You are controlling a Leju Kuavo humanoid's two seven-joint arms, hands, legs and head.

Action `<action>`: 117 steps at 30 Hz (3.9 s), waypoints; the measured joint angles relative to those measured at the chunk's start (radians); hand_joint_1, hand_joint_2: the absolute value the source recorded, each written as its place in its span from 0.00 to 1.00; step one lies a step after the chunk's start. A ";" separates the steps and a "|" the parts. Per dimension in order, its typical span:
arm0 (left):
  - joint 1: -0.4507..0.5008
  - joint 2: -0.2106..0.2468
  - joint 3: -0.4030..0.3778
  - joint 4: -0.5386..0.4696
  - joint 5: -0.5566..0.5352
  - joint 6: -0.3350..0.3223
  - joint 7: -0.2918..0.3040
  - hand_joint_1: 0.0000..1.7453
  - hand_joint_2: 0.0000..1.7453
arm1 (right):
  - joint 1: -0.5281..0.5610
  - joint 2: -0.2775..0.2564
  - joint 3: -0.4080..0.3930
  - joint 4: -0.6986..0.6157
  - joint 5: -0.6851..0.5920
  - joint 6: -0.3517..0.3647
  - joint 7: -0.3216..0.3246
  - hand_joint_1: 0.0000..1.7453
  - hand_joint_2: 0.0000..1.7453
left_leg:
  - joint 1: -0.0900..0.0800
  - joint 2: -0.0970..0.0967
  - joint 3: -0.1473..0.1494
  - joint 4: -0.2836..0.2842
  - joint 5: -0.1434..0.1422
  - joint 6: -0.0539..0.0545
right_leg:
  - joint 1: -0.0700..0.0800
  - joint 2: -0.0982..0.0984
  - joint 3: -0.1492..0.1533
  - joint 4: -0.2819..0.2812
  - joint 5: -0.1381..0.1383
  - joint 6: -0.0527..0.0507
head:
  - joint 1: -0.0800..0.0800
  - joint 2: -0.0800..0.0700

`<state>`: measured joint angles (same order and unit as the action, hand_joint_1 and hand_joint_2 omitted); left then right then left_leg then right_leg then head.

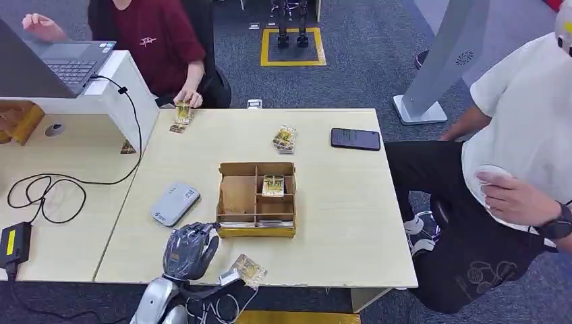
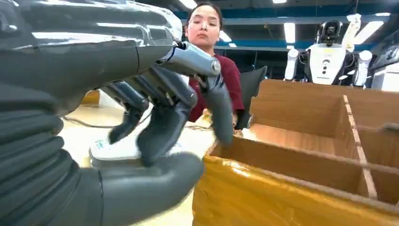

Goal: Pass the card to the sensor for recognition and then transmit it.

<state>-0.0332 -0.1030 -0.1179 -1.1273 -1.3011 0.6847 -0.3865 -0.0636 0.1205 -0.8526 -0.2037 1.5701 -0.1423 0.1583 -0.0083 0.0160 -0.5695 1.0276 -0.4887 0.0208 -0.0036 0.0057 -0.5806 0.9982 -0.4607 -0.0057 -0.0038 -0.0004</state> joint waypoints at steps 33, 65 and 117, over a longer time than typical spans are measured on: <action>0.080 0.078 -0.425 -0.154 -0.100 0.000 0.179 0.00 1.00 | 0.001 0.000 0.000 0.000 -0.002 -0.002 -0.003 0.00 1.00 | 0.000 0.000 0.000 0.000 0.000 0.000 | 0.000 0.000 0.000 0.000 0.000 0.000 | 0.000 0.000; -0.095 -0.011 -0.408 0.018 -0.207 0.000 0.366 0.00 1.00 | 0.000 0.003 0.026 0.000 0.001 0.005 0.002 0.00 1.00 | 0.000 0.000 0.000 0.000 0.002 0.002 | 0.000 0.000 0.000 0.000 0.002 0.001 | 0.000 0.000; -0.179 -0.075 -0.325 0.145 -0.112 0.000 0.276 0.00 1.00 | 0.000 0.005 0.067 0.000 0.000 0.005 0.013 0.00 1.00 | 0.000 0.000 0.000 0.001 0.002 0.002 | 0.000 0.000 0.000 0.000 0.002 0.001 | 0.000 0.000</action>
<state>-0.2126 -0.1781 -0.4425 -0.9819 -1.4126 0.6851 -0.1102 -0.0635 0.1251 -0.7858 -0.2033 1.5705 -0.1377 0.1709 -0.0086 0.0160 -0.5696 1.0284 -0.4871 0.0230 -0.0039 0.0055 -0.5804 0.9980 -0.4588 -0.0043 -0.0038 -0.0004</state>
